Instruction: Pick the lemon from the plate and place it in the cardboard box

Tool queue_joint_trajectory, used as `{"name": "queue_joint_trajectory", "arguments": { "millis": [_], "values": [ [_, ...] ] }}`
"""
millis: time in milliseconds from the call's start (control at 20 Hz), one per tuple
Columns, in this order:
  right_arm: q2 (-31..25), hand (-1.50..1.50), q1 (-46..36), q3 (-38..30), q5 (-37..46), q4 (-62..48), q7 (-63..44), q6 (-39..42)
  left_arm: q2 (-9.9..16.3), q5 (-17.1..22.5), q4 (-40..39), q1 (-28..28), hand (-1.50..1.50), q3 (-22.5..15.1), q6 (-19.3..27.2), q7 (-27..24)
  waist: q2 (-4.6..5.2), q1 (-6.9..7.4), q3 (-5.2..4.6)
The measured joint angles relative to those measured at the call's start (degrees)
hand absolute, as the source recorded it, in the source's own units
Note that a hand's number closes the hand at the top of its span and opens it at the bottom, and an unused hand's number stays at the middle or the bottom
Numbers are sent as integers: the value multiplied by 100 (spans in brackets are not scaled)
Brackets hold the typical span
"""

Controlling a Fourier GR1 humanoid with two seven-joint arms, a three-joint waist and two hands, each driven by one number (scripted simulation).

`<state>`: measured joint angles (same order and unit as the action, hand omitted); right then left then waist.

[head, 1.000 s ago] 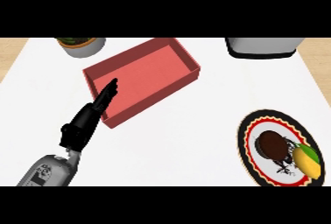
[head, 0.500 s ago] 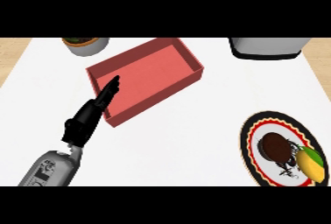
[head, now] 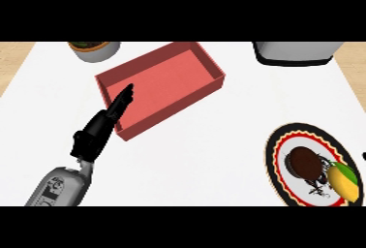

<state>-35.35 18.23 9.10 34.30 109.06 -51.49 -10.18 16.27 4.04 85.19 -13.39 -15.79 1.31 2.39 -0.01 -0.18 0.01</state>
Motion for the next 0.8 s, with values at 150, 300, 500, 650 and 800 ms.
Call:
{"name": "queue_joint_trajectory", "arguments": {
  "millis": [150,300,500,650,800],
  "values": [
    [211,-150,-113,-50,209,-252,226,4,-84,-92,164,-33,0,88,-46,189,-2,3,0],
    [393,-150,-223,-144,361,-368,283,185,-158,-156,90,35,0,221,-204,116,-1,3,-1],
    [567,-150,-287,-321,426,-600,486,384,-263,-314,407,227,0,241,-262,276,-4,8,-2],
    [685,-150,-344,-422,429,-619,527,659,-342,-368,250,157,0,385,-392,216,-2,2,-1],
    [861,-150,-351,-481,494,-916,747,684,-462,-470,215,115,0,421,-420,253,-2,1,-3]
  ]
}}
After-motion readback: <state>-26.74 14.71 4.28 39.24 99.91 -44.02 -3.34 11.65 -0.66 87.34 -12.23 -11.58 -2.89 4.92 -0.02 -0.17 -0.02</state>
